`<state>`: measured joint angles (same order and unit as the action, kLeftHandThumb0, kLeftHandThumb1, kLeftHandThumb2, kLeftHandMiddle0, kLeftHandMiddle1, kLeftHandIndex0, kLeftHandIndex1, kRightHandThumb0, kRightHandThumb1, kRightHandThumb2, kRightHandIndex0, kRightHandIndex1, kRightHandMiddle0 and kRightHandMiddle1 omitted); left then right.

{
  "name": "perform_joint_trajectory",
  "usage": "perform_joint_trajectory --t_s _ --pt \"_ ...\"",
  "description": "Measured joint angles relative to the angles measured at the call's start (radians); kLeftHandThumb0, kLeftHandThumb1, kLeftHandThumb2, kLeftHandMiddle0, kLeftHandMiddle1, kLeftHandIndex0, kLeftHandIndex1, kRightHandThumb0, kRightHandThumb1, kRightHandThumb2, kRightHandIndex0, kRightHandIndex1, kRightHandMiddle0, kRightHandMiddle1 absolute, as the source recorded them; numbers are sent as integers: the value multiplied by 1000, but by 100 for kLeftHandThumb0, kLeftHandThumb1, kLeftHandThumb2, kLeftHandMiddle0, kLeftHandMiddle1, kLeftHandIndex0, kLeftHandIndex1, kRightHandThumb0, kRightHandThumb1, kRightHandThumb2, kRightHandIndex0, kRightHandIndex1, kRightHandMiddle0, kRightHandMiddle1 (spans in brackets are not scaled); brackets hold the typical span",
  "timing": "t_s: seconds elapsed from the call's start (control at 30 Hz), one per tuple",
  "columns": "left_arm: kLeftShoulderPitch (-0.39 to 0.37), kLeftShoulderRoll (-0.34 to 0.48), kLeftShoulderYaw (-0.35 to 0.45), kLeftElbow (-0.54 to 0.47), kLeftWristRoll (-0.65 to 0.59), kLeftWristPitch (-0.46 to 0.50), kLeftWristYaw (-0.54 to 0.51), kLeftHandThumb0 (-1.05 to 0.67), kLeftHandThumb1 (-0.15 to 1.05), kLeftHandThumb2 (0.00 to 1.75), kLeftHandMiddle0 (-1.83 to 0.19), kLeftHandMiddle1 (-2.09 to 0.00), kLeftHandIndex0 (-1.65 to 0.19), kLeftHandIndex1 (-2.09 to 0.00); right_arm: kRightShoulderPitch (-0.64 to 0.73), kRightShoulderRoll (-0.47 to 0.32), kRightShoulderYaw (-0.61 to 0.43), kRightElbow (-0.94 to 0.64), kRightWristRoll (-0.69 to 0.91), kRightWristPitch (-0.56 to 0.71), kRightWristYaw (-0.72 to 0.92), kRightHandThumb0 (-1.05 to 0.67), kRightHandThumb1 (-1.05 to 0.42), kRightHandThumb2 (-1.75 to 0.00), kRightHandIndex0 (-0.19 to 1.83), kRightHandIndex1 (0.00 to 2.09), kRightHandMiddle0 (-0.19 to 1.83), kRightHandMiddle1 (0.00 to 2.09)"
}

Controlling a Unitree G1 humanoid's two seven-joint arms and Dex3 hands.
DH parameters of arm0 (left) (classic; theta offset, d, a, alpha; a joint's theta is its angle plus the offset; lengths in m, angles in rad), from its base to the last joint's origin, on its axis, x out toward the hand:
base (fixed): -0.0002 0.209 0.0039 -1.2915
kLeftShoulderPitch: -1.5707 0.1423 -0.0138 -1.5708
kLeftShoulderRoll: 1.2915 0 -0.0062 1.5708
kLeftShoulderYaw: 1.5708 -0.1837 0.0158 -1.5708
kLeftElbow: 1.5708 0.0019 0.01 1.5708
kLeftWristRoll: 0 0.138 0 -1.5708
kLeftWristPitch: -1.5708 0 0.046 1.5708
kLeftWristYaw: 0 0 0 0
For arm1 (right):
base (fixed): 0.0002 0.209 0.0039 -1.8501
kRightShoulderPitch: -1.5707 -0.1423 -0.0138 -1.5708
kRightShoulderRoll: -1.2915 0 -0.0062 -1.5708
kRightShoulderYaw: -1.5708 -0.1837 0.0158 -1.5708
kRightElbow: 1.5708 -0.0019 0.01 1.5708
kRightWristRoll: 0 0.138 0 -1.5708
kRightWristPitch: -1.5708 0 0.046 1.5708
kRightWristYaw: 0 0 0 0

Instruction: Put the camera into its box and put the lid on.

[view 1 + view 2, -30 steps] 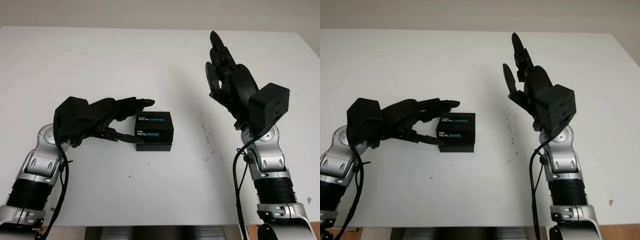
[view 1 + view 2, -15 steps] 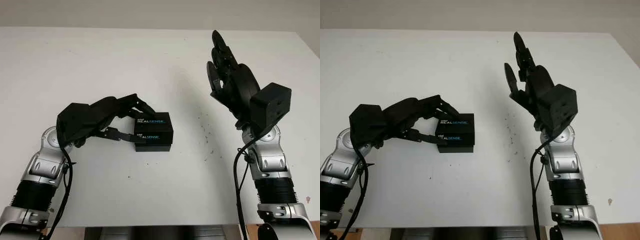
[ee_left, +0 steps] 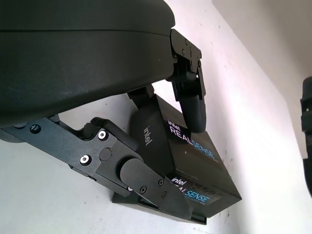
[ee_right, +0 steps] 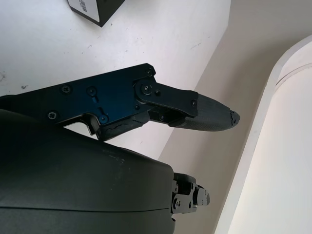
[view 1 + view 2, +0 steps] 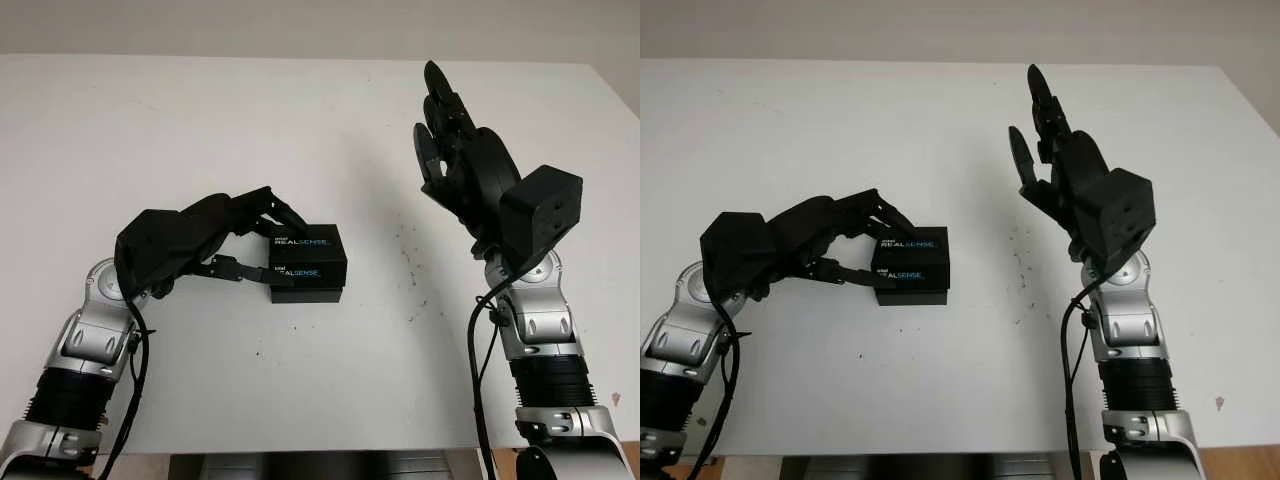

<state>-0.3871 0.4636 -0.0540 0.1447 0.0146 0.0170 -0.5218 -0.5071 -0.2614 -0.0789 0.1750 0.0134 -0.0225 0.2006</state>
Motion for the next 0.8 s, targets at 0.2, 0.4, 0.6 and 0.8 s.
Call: perform_joint_trajectory --t_s 0.2,0.4,0.6,0.8 --pt "50 -36 17 -67 2 9 74 -25 96 5 -27 -157 -27 -137 2 0 0 0 3 0 9 -66 -105 -62 -11 5 -9 4" --pt "85 -70 33 -90 -16 -4 114 -24 97 5 -24 -153 -23 -143 5 0 0 0 7 5 11 -67 -105 -61 -10 6 -8 5" --pt "94 -78 50 -145 -41 -14 118 -24 98 5 -26 -144 -21 -144 12 0 0 -1 9 6 16 -67 -105 -61 -10 5 -9 4" --pt "94 -88 61 -148 -74 -39 113 -24 97 5 -29 -137 -23 -144 16 0 0 -1 10 6 21 -67 -105 -60 -9 6 -8 5"
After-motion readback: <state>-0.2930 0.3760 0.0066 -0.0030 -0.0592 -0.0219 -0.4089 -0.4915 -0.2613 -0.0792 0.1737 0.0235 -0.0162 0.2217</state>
